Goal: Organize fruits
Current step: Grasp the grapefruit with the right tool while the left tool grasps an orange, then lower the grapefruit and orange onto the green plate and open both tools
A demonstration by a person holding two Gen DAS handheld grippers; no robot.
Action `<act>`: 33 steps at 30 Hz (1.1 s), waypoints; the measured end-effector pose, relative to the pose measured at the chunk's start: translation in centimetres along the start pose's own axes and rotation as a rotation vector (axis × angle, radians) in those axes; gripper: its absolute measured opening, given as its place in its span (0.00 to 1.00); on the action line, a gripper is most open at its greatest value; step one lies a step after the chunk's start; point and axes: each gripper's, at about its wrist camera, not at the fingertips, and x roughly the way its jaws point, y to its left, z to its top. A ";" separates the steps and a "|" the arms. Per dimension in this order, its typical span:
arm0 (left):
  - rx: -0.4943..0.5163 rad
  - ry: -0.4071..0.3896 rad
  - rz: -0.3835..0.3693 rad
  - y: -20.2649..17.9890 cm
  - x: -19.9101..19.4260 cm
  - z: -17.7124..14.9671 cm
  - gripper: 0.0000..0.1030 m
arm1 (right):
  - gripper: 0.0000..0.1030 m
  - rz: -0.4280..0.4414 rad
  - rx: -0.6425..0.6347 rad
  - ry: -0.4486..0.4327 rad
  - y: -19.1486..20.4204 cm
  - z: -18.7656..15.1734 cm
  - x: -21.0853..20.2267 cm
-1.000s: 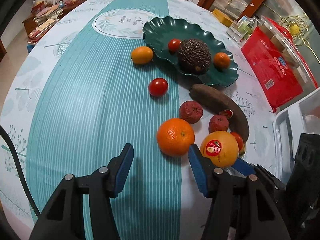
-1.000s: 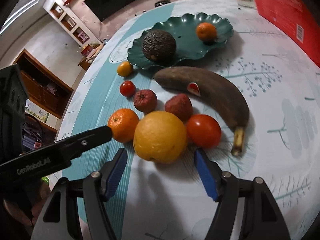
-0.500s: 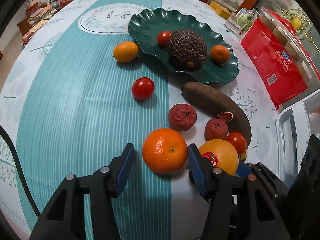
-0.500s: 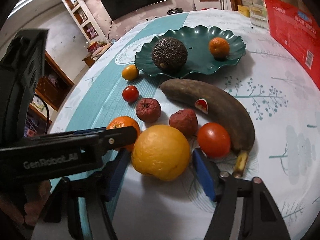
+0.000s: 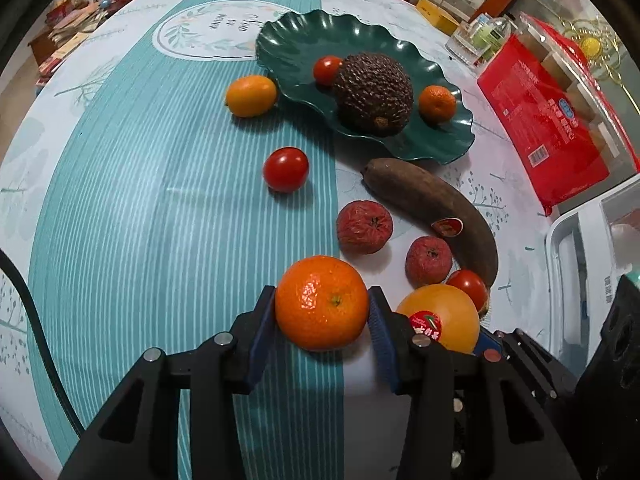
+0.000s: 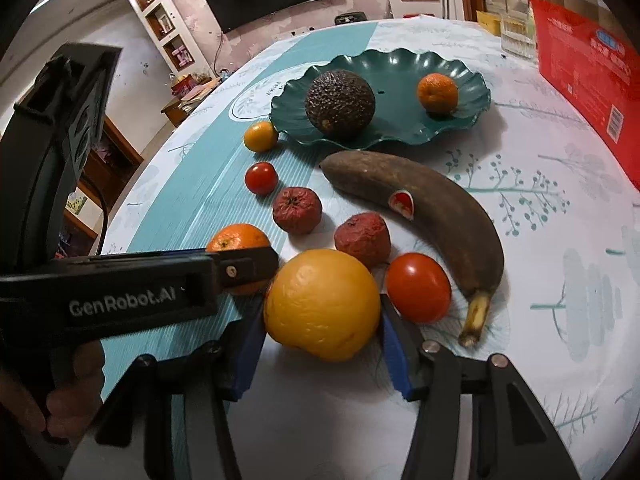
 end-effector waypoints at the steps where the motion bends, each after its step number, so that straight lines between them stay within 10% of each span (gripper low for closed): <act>1: -0.008 0.002 0.000 0.2 -0.3 -0.1 0.42 | 0.51 0.003 0.012 -0.001 -0.1 -0.1 -0.1; 17: 0.004 -0.134 0.049 1.7 -7.2 2.2 0.42 | 0.51 0.029 -0.032 -0.085 2.9 1.6 -3.1; 33: 0.052 -0.273 0.046 0.2 -9.9 8.1 0.42 | 0.51 -0.037 -0.072 -0.247 1.3 10.8 -5.6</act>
